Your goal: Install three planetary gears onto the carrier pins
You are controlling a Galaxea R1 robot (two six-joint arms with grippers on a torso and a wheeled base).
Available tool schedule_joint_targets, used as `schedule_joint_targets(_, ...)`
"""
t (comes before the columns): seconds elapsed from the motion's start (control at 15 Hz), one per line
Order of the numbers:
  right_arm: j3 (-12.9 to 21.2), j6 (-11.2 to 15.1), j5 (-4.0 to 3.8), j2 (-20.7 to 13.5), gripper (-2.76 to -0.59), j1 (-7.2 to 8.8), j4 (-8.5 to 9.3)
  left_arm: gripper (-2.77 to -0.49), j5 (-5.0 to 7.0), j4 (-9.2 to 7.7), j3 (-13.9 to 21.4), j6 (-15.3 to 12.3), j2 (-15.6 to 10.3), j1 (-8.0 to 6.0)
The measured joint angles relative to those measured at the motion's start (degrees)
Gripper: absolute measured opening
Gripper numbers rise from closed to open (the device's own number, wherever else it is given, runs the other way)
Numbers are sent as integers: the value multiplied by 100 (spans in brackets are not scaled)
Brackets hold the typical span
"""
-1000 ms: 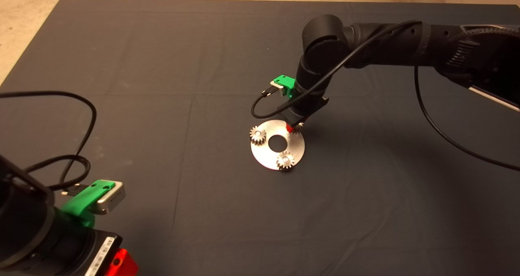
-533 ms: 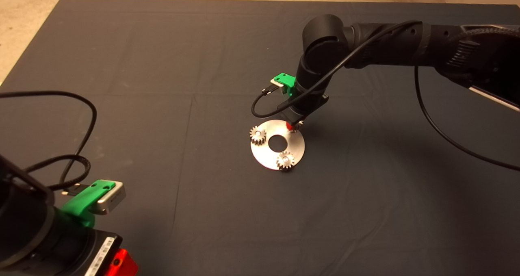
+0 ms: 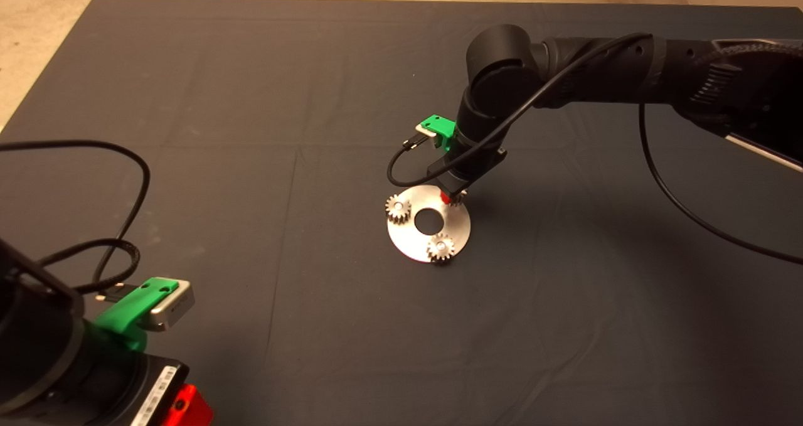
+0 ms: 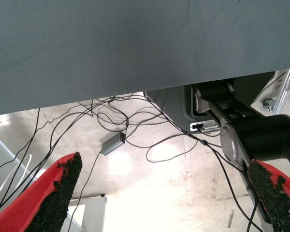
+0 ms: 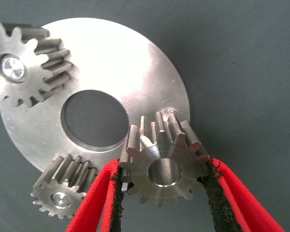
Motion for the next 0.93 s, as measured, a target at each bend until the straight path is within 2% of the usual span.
schedule_joint_targets(0.47,72,0,-2,-18,-233,0,-24,-80,0,-2,0,2,0,0)
schedule_joint_targets(0.67,223,0,0,-21,-233,0,-264,-80,0,-9,0,5,0,0)
schedule_joint_targets(0.93,321,2,-2,-22,-233,0,-391,-80,0,-23,0,7,0,0)
